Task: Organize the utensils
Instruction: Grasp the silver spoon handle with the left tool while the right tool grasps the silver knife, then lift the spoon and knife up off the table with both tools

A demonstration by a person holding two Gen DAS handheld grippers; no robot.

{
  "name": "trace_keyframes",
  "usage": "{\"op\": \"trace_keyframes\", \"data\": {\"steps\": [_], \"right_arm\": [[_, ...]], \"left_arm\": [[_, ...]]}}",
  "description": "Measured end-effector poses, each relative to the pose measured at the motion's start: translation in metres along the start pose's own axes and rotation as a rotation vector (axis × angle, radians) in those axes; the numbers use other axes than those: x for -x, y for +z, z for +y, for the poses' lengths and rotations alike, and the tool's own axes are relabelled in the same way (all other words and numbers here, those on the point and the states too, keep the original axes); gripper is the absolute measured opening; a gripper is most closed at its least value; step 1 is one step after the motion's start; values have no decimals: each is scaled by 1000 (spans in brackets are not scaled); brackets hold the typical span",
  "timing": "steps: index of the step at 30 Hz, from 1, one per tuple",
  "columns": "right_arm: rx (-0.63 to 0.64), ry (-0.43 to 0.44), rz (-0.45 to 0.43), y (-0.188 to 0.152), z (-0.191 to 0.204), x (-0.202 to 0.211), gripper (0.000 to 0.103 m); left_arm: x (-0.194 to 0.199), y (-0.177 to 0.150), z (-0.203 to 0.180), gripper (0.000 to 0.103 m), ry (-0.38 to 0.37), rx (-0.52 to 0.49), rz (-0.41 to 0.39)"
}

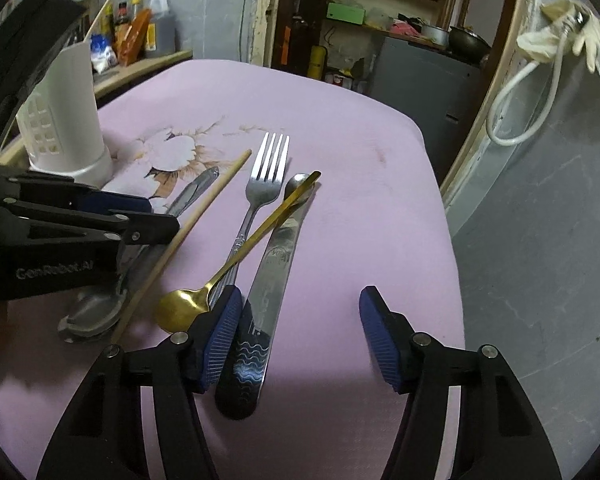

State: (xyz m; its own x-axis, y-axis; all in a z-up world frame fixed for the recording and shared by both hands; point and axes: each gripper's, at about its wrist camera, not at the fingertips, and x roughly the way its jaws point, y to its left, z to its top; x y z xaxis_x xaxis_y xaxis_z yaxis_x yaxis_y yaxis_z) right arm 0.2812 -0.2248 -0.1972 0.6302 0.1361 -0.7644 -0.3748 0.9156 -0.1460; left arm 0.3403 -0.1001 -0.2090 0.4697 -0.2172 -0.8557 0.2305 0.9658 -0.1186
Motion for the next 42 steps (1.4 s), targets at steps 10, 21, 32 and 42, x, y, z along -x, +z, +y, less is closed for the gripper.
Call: {"op": "trace_keyframes", "data": {"steps": [10, 21, 32, 42], "right_arm": [[-17, 6, -19, -4, -3, 9, 26], [-116, 39, 0, -19, -18, 23, 16], [-152, 115, 23, -19, -32, 17, 28], [-129, 201, 60, 22, -40, -28, 49]], "left_arm": [[-6, -1, -2, 10, 46, -10, 14], [16, -25, 11, 8, 47, 66, -16], [35, -41, 22, 9, -2, 90, -1], [21, -16, 13, 16, -1, -12, 88]]}}
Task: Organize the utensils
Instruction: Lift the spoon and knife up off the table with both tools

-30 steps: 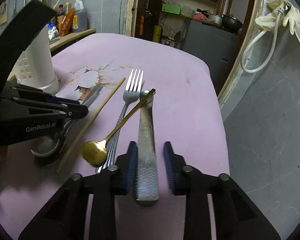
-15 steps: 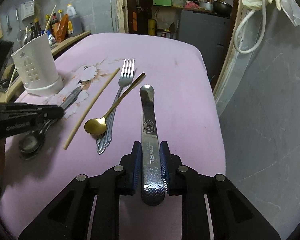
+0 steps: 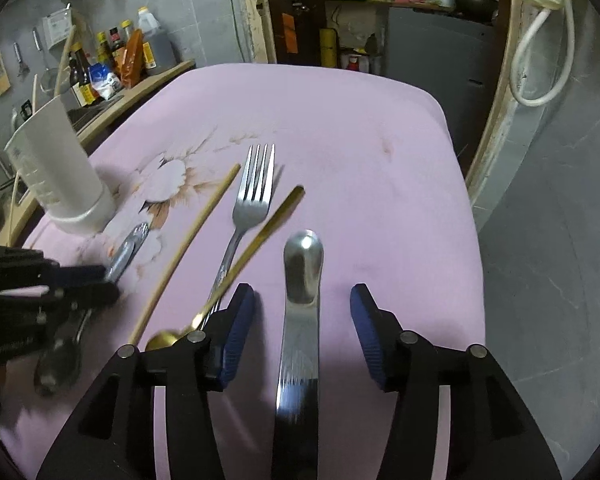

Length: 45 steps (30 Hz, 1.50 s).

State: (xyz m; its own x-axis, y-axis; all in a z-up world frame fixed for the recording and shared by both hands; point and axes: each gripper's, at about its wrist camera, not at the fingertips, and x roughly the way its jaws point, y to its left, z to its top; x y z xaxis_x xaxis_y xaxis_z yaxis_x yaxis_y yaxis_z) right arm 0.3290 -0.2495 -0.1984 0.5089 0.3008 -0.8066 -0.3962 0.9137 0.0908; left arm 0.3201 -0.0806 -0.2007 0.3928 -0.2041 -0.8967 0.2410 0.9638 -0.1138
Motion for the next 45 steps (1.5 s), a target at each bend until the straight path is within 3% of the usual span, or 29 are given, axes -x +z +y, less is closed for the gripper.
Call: {"op": "trace_keyframes", "data": {"steps": [6, 9, 11, 13, 21, 31, 36, 45], "right_arm": [[-3, 25, 22, 11, -4, -9, 50], [-10, 12, 25, 12, -3, -9, 44], [-21, -1, 22, 9, -5, -7, 32], [-46, -18, 19, 8, -10, -5, 19], [-65, 3, -40, 0, -4, 13, 18], [-62, 27, -224, -21, 12, 56, 17], [-42, 19, -291, -23, 22, 73, 17], [-26, 26, -325, -26, 34, 82, 17]], "left_arm": [[-7, 1, -11, 28, 30, -83, 37], [-11, 2, -22, 29, 80, -139, 41], [-12, 3, -27, 28, 100, -159, 34], [-12, 2, -26, 16, 115, -153, 23], [11, -10, -3, 8, 68, -43, -32], [69, -55, 11, 8, -6, 114, -276], [84, -60, -5, 8, 7, 107, -356], [88, -60, -6, 8, 11, 97, -396]]}}
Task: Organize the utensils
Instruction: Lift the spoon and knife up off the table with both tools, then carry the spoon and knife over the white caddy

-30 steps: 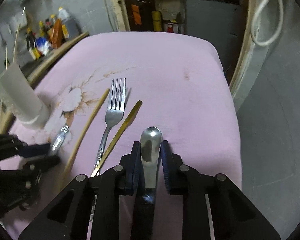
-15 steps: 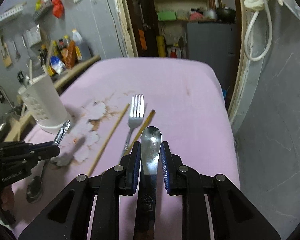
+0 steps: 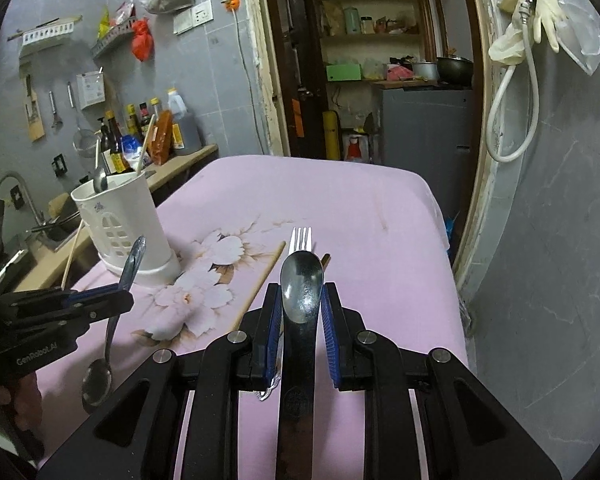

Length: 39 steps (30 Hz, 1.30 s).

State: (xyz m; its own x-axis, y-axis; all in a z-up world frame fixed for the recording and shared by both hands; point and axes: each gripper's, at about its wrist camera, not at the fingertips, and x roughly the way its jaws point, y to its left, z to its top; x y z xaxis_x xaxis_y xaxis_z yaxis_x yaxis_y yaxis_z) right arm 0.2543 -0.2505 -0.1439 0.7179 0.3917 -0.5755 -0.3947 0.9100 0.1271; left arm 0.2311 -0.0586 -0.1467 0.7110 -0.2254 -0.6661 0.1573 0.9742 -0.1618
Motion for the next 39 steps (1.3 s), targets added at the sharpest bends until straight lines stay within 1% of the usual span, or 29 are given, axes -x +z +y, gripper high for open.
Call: {"op": "trace_keyframes", "data": {"steps": [6, 18, 29, 39], "right_arm": [[-7, 2, 3, -4, 2, 4, 17], [14, -2, -10, -4, 9, 9, 17], [39, 20, -4, -3, 20, 8, 17], [40, 36, -24, -1, 27, 8, 17]], "left_arm": [[-3, -4, -3, 7, 1, -10, 4], [6, -7, -1, 7, 9, -3, -27], [11, -7, -6, 7, 5, -12, -46], [17, -6, -8, 6, 18, -15, -76]]}}
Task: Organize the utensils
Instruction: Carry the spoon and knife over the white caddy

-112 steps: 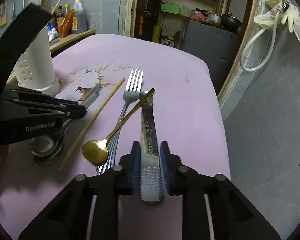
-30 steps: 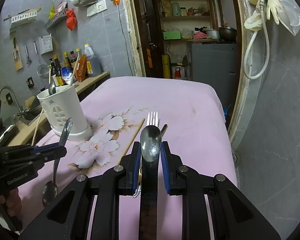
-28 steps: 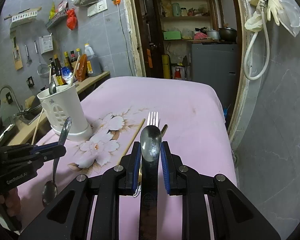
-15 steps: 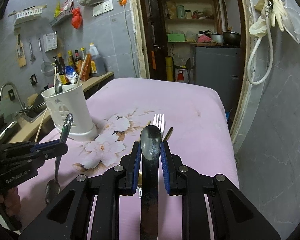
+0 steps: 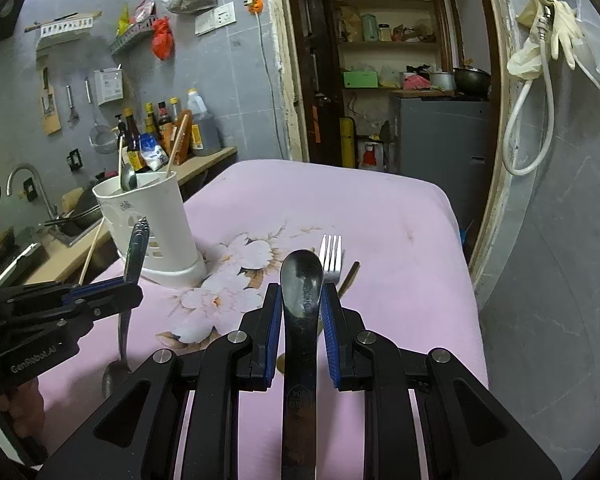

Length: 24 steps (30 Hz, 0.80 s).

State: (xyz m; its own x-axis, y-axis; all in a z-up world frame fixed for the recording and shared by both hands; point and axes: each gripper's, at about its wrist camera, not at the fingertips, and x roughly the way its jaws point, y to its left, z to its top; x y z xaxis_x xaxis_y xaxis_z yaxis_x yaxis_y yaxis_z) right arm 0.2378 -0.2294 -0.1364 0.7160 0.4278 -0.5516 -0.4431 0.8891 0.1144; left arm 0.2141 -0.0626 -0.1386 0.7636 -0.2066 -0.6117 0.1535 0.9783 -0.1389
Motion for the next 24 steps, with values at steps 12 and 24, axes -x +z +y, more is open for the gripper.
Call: {"op": "trace_keyframes", "data": {"steps": [12, 24], "right_arm": [[10, 2, 3, 0, 1, 1, 17], [3, -5, -20, 3, 2, 11, 17]], "left_arm": [[3, 3, -2, 1, 0, -3, -13], [9, 8, -1, 1, 9, 1, -25]]}}
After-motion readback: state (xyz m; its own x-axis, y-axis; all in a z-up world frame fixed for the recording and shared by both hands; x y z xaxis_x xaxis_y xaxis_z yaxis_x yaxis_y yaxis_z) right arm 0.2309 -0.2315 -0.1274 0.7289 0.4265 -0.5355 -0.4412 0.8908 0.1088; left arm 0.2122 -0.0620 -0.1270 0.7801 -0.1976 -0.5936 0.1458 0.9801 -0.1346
